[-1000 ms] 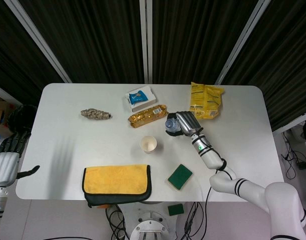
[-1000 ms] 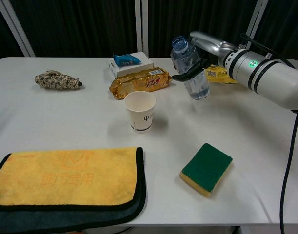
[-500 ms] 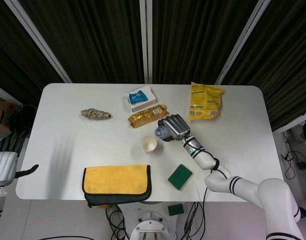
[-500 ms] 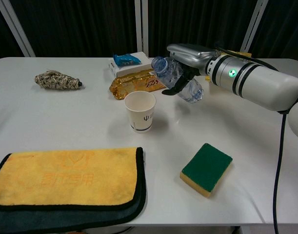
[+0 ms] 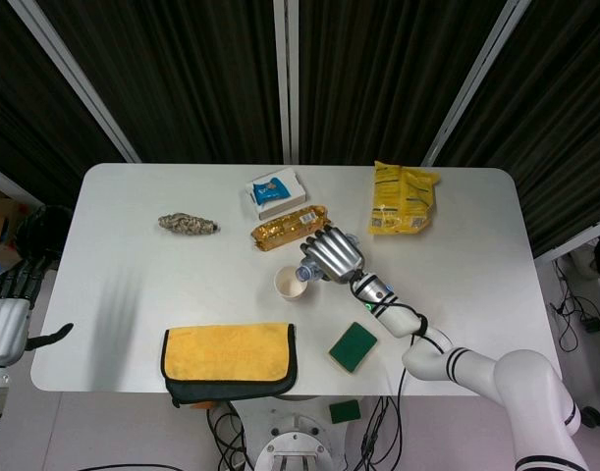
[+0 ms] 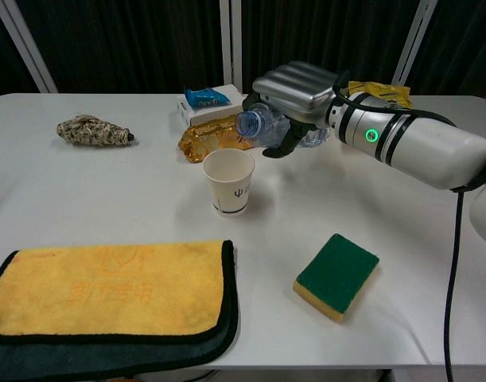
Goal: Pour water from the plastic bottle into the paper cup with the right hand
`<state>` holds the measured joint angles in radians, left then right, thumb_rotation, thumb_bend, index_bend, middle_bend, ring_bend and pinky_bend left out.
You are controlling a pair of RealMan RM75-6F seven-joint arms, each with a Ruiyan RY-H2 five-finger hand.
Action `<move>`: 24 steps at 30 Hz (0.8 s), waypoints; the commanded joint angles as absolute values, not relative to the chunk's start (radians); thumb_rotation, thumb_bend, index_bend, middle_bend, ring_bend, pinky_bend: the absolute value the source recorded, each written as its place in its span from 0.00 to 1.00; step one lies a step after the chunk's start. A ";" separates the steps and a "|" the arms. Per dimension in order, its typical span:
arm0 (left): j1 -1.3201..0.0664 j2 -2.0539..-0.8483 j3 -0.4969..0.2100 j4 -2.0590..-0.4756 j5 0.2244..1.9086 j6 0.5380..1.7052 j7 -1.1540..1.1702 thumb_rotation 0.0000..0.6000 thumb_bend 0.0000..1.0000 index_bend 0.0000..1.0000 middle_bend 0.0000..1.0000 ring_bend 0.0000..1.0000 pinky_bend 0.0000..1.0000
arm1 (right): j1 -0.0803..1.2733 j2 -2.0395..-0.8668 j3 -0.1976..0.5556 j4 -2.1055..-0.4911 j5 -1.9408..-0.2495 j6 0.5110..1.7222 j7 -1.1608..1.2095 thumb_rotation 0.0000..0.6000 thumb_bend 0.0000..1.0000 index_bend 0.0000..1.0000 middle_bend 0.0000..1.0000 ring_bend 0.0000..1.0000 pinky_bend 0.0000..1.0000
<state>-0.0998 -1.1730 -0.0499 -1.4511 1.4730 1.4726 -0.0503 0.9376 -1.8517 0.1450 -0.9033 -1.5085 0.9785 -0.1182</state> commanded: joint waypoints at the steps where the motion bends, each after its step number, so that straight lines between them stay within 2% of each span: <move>1: -0.100 -1.173 -0.050 -1.450 1.473 1.472 -0.052 0.89 0.09 0.09 0.07 0.00 0.12 | 0.937 -1.856 0.145 -0.901 -1.506 0.980 -0.125 1.00 0.39 0.82 0.66 0.64 0.55; 13: -0.101 -1.176 -0.050 -1.441 1.464 1.458 -0.064 0.90 0.09 0.09 0.07 0.00 0.12 | 0.942 -1.884 0.146 -0.845 -1.513 1.010 -0.231 1.00 0.39 0.82 0.66 0.64 0.55; 24: -0.102 -1.170 -0.050 -1.433 1.461 1.449 -0.080 0.90 0.09 0.09 0.07 0.00 0.12 | 0.964 -1.913 0.159 -0.798 -1.496 0.985 -0.269 1.00 0.39 0.82 0.66 0.64 0.55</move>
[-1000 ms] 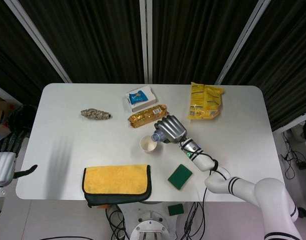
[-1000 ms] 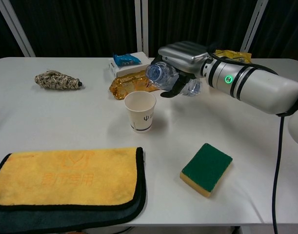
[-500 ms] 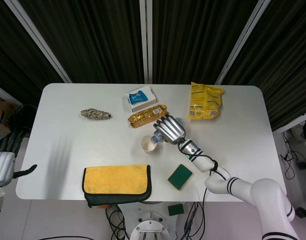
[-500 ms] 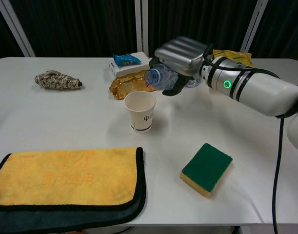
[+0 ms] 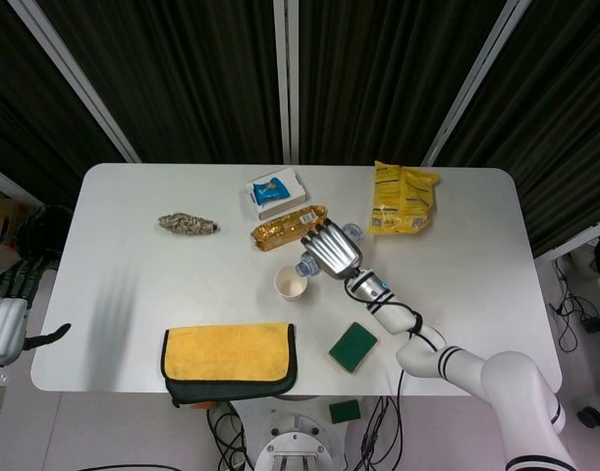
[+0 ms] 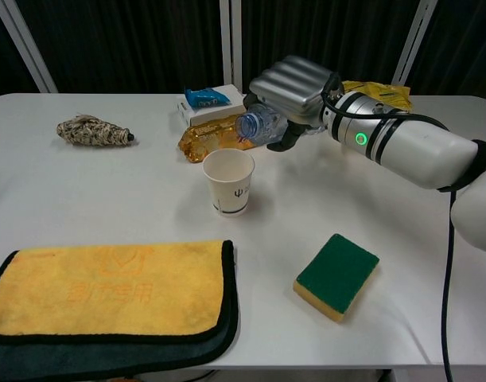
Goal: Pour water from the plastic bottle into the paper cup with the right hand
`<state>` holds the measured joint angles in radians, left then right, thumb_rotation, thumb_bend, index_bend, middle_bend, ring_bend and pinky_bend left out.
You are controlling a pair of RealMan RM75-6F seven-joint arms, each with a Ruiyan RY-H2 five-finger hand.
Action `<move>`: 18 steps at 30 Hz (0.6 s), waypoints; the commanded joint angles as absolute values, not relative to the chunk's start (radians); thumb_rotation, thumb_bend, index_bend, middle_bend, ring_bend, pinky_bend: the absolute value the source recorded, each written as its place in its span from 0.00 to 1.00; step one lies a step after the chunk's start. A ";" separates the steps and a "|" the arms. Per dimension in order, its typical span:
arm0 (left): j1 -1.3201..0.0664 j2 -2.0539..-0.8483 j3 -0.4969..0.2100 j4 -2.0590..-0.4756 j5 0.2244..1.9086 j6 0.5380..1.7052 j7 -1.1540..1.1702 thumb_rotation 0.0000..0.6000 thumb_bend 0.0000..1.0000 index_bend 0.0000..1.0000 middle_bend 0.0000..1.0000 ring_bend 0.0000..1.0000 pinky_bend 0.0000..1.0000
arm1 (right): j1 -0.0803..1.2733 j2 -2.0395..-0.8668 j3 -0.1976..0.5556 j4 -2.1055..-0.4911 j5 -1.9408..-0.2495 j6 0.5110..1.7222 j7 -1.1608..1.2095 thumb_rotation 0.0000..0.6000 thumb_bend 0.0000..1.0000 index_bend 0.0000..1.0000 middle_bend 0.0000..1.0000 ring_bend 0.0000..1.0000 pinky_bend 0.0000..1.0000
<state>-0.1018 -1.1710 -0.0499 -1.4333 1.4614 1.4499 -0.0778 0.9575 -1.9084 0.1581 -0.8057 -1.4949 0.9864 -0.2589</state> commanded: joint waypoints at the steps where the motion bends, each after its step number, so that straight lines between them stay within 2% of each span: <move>1: -0.102 -1.170 -0.050 -1.432 1.461 1.448 -0.081 0.90 0.09 0.09 0.07 0.00 0.12 | 0.966 -1.914 0.159 -0.794 -1.498 0.985 -0.274 1.00 0.39 0.82 0.66 0.64 0.55; 18: -0.096 -1.167 -0.051 -1.411 1.462 1.454 -0.115 0.90 0.09 0.09 0.07 0.00 0.12 | 1.002 -1.948 0.141 -0.735 -1.527 0.984 -0.349 1.00 0.39 0.82 0.65 0.64 0.54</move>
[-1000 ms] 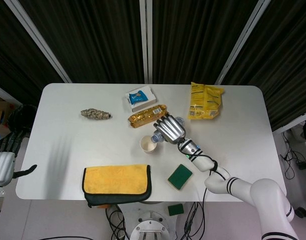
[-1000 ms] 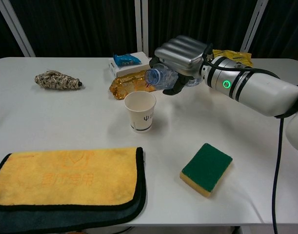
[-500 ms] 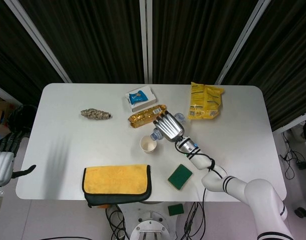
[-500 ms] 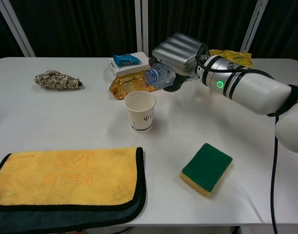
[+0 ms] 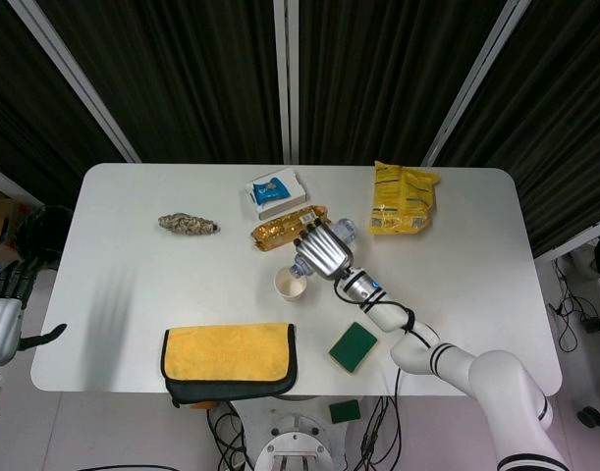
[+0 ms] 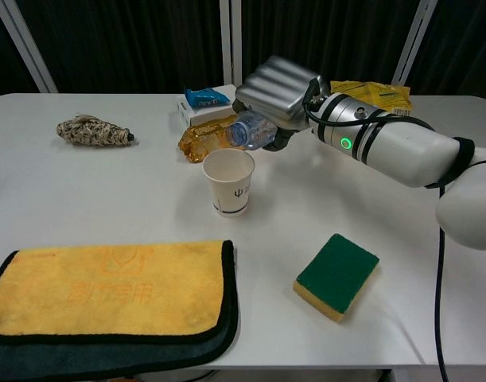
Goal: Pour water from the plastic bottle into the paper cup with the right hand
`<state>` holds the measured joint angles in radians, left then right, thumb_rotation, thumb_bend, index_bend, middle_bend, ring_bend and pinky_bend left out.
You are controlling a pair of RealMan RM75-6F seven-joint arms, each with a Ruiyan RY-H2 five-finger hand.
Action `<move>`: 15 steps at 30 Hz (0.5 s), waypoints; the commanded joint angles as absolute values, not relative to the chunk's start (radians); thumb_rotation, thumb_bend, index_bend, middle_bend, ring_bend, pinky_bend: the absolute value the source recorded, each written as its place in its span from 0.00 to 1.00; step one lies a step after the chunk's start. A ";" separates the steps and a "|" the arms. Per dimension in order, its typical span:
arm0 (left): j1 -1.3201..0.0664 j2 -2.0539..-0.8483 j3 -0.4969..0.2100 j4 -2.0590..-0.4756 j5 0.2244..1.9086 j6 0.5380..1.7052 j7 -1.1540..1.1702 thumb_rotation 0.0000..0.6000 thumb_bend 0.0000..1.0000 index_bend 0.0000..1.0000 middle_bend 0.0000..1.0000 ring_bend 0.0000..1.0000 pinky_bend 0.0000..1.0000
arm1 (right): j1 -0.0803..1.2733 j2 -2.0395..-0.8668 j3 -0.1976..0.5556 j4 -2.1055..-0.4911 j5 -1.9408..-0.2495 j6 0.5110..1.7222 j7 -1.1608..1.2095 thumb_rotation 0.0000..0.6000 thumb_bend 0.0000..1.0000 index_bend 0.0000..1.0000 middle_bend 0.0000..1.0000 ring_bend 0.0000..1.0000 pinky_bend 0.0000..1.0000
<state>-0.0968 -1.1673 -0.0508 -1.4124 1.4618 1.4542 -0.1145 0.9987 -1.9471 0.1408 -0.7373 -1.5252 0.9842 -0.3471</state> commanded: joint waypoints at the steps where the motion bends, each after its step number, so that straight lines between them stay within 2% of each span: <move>1: -0.097 -1.168 -0.051 -1.411 1.462 1.454 -0.116 0.90 0.09 0.09 0.07 0.00 0.12 | 1.004 -1.948 0.141 -0.732 -1.528 0.984 -0.351 1.00 0.39 0.82 0.65 0.64 0.54; 15: -0.097 -1.170 -0.050 -1.405 1.463 1.451 -0.120 0.90 0.09 0.09 0.07 0.00 0.12 | 1.019 -1.935 0.123 -0.721 -1.545 0.971 -0.375 1.00 0.40 0.82 0.65 0.64 0.52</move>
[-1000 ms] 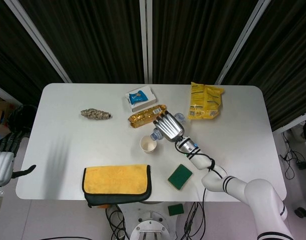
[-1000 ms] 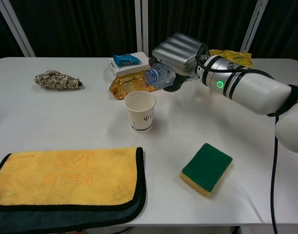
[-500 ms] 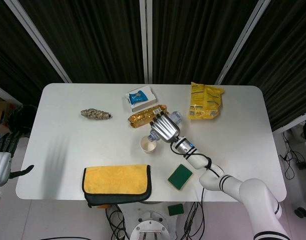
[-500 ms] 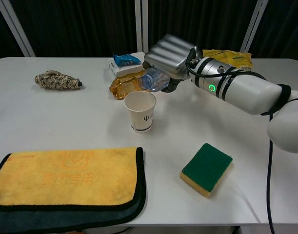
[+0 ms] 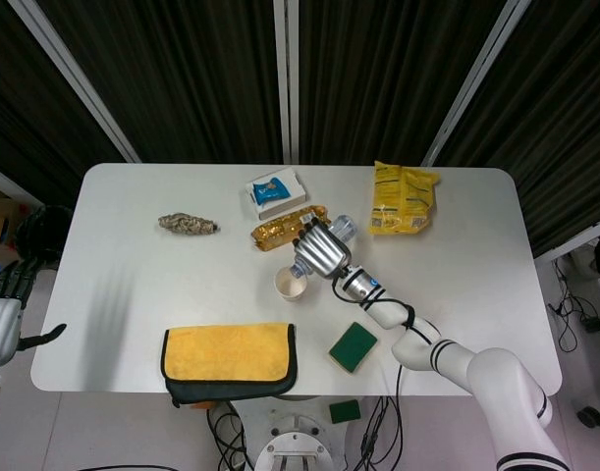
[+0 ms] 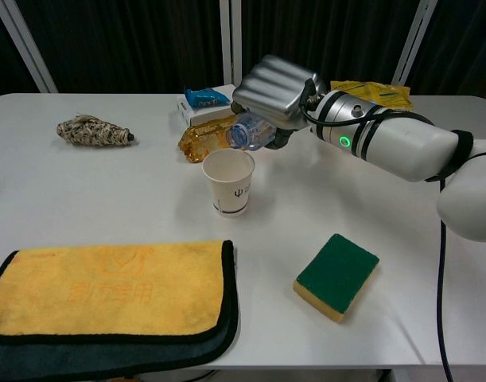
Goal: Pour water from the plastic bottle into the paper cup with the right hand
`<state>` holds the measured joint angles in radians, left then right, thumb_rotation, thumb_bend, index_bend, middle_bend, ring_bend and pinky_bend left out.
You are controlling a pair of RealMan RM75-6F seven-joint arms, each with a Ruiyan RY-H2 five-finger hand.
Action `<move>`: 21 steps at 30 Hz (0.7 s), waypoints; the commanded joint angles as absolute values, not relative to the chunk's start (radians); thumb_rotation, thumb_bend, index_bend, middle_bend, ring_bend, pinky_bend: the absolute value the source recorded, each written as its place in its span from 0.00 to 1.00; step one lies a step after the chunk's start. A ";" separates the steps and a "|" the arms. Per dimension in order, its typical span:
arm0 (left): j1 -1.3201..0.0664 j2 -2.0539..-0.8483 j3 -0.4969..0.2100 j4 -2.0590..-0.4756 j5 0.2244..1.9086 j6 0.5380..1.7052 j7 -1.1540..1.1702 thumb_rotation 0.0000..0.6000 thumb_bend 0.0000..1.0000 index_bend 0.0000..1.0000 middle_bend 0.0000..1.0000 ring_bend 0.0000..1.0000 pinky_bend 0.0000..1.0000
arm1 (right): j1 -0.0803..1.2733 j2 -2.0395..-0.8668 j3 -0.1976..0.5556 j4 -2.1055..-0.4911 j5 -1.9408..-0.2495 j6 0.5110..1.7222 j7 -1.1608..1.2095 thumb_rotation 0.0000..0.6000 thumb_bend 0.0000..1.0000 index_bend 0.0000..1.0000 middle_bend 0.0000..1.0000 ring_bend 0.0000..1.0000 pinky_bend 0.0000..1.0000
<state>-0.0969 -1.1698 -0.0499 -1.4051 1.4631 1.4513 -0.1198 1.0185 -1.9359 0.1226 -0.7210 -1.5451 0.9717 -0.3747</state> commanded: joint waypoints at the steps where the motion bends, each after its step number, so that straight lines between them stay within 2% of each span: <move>1: -0.097 -1.170 -0.050 -1.405 1.463 1.450 -0.119 0.90 0.09 0.09 0.07 0.00 0.12 | 1.020 -1.934 0.123 -0.721 -1.545 0.971 -0.375 1.00 0.40 0.82 0.65 0.64 0.52; 21: -0.096 -1.171 -0.049 -1.405 1.464 1.450 -0.120 0.90 0.09 0.09 0.07 0.00 0.12 | 1.028 -1.922 0.107 -0.711 -1.566 0.984 -0.415 1.00 0.40 0.82 0.65 0.64 0.51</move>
